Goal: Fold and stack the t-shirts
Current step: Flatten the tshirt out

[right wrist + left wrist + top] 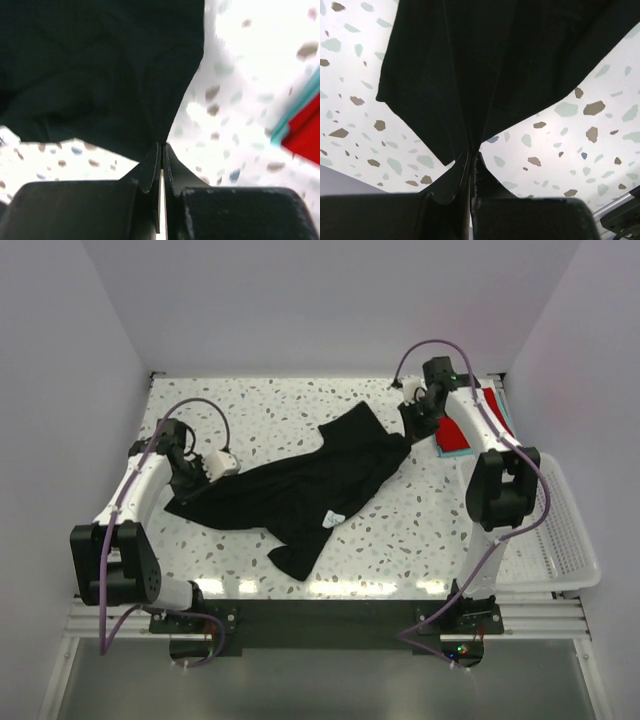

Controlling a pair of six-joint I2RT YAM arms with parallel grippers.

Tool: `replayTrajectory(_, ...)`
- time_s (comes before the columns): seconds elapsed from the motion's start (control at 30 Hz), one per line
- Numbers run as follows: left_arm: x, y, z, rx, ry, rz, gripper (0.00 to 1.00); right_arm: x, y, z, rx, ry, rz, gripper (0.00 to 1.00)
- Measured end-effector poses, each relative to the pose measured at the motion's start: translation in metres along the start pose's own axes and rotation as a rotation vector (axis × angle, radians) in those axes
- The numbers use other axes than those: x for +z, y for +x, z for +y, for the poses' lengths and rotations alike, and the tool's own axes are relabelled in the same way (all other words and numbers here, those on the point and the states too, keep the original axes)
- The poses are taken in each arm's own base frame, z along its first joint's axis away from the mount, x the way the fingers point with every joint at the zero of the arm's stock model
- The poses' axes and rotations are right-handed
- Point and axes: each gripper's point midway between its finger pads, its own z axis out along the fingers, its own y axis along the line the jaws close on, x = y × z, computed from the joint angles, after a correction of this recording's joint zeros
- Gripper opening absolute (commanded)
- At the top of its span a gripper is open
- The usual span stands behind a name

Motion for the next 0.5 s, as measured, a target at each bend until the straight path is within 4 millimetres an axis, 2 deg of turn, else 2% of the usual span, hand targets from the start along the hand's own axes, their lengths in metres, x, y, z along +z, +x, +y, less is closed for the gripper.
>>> replayTrajectory(0.07, 0.000, 0.006, -0.005, 0.013, 0.001, 0.015, 0.00, -0.007, 0.025, 0.001, 0.001, 0.012, 0.044, 0.00)
replayTrajectory(0.17, 0.000, 0.015, -0.010, 0.025, 0.003, 0.040, 0.00, 0.005, 0.072, 0.014, -0.002, -0.011, 0.172, 0.00)
replayTrajectory(0.23, 0.000, 0.020, -0.013, 0.029, 0.005, 0.052, 0.00, 0.015, 0.108, 0.023, 0.000, -0.038, 0.279, 0.19)
replayTrajectory(0.27, 0.000, 0.022, -0.014, 0.032, 0.006, 0.058, 0.00, 0.016, 0.125, 0.027, -0.004, -0.050, 0.333, 0.38)
replayTrajectory(0.3, 0.000, 0.023, -0.015, 0.033, 0.007, 0.062, 0.00, 0.015, 0.135, 0.030, -0.004, -0.060, 0.369, 0.46)
replayTrajectory(0.37, 0.000, 0.024, -0.014, 0.038, 0.007, 0.066, 0.00, 0.010, 0.143, 0.031, -0.013, -0.076, 0.404, 0.59)
replayTrajectory(0.4, 0.000, 0.024, -0.014, 0.038, 0.007, 0.066, 0.00, 0.007, 0.140, 0.030, -0.012, -0.077, 0.399, 0.59)
replayTrajectory(0.5, 0.000, 0.022, -0.015, 0.029, 0.014, 0.059, 0.00, -0.002, 0.110, 0.017, -0.006, -0.056, 0.321, 0.58)
